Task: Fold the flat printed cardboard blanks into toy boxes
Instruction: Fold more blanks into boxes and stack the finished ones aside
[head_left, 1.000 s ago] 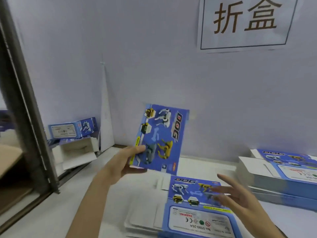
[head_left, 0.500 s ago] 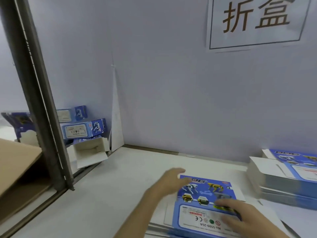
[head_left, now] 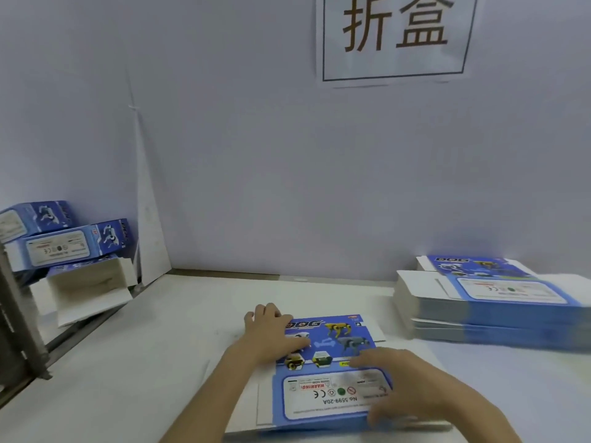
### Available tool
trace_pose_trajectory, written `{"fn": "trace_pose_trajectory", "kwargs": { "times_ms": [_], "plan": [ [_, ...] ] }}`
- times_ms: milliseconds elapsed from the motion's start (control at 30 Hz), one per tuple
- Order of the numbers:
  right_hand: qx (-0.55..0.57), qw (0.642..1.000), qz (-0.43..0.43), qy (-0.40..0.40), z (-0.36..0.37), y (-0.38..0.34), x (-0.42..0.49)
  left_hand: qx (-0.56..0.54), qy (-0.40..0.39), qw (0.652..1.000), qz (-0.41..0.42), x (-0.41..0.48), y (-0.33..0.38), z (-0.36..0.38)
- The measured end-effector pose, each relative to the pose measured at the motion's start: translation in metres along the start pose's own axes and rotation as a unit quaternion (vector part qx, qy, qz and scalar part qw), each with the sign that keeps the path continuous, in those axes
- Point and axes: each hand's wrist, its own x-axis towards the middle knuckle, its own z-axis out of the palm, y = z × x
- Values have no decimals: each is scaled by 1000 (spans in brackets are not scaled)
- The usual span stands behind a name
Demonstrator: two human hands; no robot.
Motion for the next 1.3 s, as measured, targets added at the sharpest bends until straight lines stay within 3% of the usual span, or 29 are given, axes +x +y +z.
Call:
{"fn": "trace_pose_trajectory", "kwargs": {
  "times_ms": [133,300,433,500,567,667,767,833,967,1033,1300],
  "plan": [
    [-29,999,22,7,-6,10,0,-2,-5,1000,-4,-4,-6,-13],
    [-32,999,-4,10,-4,12,2,-110,28,993,-15,-10,-12,-25],
    [-6,998,-37,50,-9,7,-1,-119,56,990,-50,-15,-20,-37],
    [22,992,-67,106,-16,7,-5,-184,76,977,-80,-19,-33,-48],
    [48,972,-96,209,-23,6,-8,-309,92,942,-95,-25,-46,-62],
    [191,920,-60,338,-27,-8,-10,-522,139,839,-66,-36,-52,-81],
    [361,880,-22,306,-28,-31,-6,-610,192,768,-21,-47,-33,-94],
    [422,851,-56,308,-32,-45,-3,-647,197,736,37,-53,-13,-98],
    [478,769,-99,412,-55,-57,-8,-623,159,756,126,-61,21,-102],
    [490,753,-111,425,-63,-53,-14,-612,166,759,148,-64,36,-102],
    [456,794,-77,394,-62,-43,-13,-587,242,757,153,-77,64,-100]
  ]
}}
